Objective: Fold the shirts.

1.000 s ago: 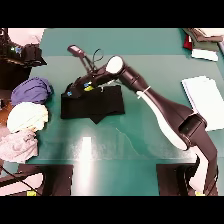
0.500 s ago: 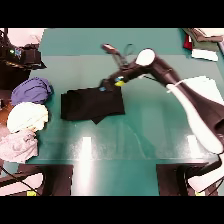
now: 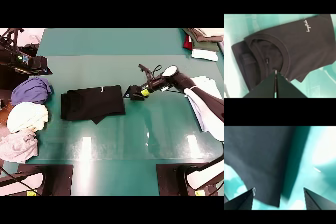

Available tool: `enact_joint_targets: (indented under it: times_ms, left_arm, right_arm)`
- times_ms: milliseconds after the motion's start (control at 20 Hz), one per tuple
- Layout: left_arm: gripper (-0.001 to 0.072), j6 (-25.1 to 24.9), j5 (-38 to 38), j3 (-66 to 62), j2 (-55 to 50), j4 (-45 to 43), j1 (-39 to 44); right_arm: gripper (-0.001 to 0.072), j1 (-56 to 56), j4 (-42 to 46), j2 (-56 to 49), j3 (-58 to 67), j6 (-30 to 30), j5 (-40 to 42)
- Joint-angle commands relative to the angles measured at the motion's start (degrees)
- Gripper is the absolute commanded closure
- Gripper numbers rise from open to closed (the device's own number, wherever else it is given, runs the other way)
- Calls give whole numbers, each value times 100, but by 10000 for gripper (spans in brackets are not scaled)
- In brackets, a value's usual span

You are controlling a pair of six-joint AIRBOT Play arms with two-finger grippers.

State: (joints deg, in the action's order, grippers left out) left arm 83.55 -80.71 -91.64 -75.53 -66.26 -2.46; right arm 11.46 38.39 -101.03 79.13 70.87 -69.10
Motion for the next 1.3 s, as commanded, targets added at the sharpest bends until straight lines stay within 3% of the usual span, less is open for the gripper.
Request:
enact_joint_targets:
  times_ms: [0, 100, 250, 400, 500, 700, 1000, 1250]
  left_arm:
    - [682, -2, 13, 48, -2, 74, -2]
    - [683, -7, 2, 48, -2, 74, -2]
    - [683, -144, -33, 46, -2, 74, -2]
    - [683, -146, -83, 46, -2, 74, -2]
    - [683, -149, -85, 46, -2, 72, -2]
    - [683, -149, -125, 48, 0, 74, -2]
    - [683, -142, -109, 48, 0, 107, -2]
    - [683, -142, 146, 46, 0, 575, -2]
  right_arm:
    - [48, 264, -603, -664, 308, 17, 9]
    - [53, 575, -868, -1043, 713, 17, 9]
    - [192, 988, -1185, -1499, 1252, 4, 26]
    - [651, 1239, -1176, -1578, 1517, -341, 297]
    - [690, 1241, -1158, -1513, 1698, -376, 308]
    - [691, 627, -627, -623, 1462, -382, 415]
    - [692, -1915, 140, 1180, 184, -380, 474]
    - [692, -4207, 216, 1882, -168, -385, 675]
